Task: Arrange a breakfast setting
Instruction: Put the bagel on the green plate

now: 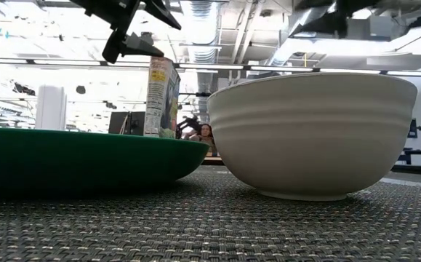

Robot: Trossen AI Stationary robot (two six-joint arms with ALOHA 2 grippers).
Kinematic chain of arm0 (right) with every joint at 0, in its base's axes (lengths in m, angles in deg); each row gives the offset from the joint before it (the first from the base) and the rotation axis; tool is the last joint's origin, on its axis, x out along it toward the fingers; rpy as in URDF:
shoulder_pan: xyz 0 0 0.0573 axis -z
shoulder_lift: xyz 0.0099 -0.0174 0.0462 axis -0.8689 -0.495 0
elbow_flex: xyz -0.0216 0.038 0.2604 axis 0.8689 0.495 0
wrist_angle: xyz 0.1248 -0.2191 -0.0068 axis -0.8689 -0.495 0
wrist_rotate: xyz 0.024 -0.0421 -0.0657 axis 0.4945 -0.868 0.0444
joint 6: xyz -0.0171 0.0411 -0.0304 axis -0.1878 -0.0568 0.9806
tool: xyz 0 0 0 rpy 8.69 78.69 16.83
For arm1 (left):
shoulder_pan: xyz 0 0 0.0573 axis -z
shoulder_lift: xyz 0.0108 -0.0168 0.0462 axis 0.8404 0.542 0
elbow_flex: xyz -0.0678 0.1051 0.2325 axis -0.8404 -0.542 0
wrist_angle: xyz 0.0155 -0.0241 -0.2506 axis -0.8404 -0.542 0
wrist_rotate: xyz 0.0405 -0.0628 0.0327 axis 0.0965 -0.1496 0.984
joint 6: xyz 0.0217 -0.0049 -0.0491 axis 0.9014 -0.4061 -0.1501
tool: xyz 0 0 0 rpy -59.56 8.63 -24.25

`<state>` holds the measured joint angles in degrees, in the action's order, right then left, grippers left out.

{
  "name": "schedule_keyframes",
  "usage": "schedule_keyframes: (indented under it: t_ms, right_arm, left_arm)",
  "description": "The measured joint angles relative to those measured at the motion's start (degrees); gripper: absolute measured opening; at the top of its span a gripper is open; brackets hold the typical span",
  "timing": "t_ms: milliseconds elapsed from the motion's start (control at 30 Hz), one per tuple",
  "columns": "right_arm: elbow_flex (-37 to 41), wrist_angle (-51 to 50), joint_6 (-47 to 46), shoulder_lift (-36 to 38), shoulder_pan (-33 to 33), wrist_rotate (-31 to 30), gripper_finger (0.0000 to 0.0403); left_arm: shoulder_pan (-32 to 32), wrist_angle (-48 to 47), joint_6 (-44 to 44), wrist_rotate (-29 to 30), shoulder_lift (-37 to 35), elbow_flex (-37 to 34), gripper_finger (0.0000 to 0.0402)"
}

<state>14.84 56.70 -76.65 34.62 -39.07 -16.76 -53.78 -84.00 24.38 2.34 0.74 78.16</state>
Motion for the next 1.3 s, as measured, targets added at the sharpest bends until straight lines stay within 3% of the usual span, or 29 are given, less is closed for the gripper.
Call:
schedule_keyframes:
  t_ms: [367,600,833,1067,1300]
  right_arm:
    - [-17.01,-18.26,24.23,-21.32,15.64,9.30,0.0349]
    - [-21.15,-21.00,30.55,-30.80,24.24,17.79,0.0349]
    - [-21.32,-21.60,36.41,-36.89,25.81,18.73,0.0342]
    - [-21.41,-21.20,37.55,-37.81,26.00,18.46,0.0291]
    - [-21.41,-22.29,39.43,-37.85,26.14,18.14,0.0204]
  left_arm:
    - [0.00,-4.13,-0.19,-1.53,0.00,-0.04,0.0312]
    - [0.00,-6.07,0.44,-1.51,0.00,-0.04,0.0312]
    - [0.00,-6.91,-0.30,-1.33,0.00,-0.04,0.0312]
    - [0.00,-7.01,-0.57,-0.45,0.00,-0.07,0.0312]
    - [0.00,-7.03,-0.66,1.49,0.00,-0.07,0.0312]
